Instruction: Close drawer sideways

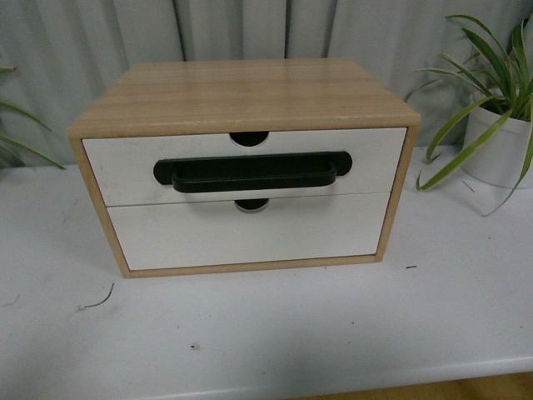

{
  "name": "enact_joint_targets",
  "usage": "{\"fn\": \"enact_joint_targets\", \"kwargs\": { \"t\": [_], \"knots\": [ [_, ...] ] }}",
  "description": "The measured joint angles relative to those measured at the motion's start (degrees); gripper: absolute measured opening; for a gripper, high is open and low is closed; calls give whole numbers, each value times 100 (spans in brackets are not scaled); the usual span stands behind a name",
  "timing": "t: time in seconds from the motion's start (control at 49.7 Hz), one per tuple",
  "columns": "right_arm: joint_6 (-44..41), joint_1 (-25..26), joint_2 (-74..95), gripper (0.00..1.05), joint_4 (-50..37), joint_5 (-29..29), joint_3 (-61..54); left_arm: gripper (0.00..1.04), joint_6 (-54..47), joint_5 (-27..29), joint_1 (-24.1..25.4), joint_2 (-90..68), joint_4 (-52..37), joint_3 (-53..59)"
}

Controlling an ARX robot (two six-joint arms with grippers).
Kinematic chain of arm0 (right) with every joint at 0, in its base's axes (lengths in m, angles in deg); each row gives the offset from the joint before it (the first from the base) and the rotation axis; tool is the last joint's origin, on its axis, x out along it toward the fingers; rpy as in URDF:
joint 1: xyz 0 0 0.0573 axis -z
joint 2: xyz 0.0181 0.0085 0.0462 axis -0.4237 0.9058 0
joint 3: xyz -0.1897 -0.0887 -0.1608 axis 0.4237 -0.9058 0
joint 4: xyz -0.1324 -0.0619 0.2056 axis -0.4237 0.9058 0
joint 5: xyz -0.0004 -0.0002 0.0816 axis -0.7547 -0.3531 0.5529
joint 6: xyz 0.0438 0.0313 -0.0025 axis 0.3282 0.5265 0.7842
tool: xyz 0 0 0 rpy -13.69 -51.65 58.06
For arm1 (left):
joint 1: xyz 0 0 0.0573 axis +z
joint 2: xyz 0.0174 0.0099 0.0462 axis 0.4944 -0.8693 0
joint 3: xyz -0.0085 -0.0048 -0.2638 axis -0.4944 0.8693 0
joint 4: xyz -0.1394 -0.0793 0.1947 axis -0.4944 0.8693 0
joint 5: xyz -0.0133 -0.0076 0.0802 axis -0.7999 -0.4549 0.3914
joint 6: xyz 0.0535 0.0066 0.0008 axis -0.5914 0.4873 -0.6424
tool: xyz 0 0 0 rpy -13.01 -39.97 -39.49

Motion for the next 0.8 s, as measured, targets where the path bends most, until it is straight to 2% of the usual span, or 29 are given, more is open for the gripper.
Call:
{"fn": "enact_joint_targets", "kwargs": {
  "t": [0.141,0.241,0.402,0.543,0.583,0.805],
  "knots": [
    [0,0,-166,2,170,2,0,2,2,0,0,0,-24,0],
    [2,0,-1099,2,1150,2,4,2,2,4,0,0,-22,0],
    [-2,0,-1121,2,1176,0,4,3,11,0,0,0,-26,0],
    [0,0,-1121,21,1178,0,4,23,9,0,0,0,-24,0],
    [0,0,-1121,30,1176,0,4,32,9,0,0,0,-24,0],
    [0,0,-1121,61,1176,0,4,62,9,0,0,0,-24,0]
  ]
}}
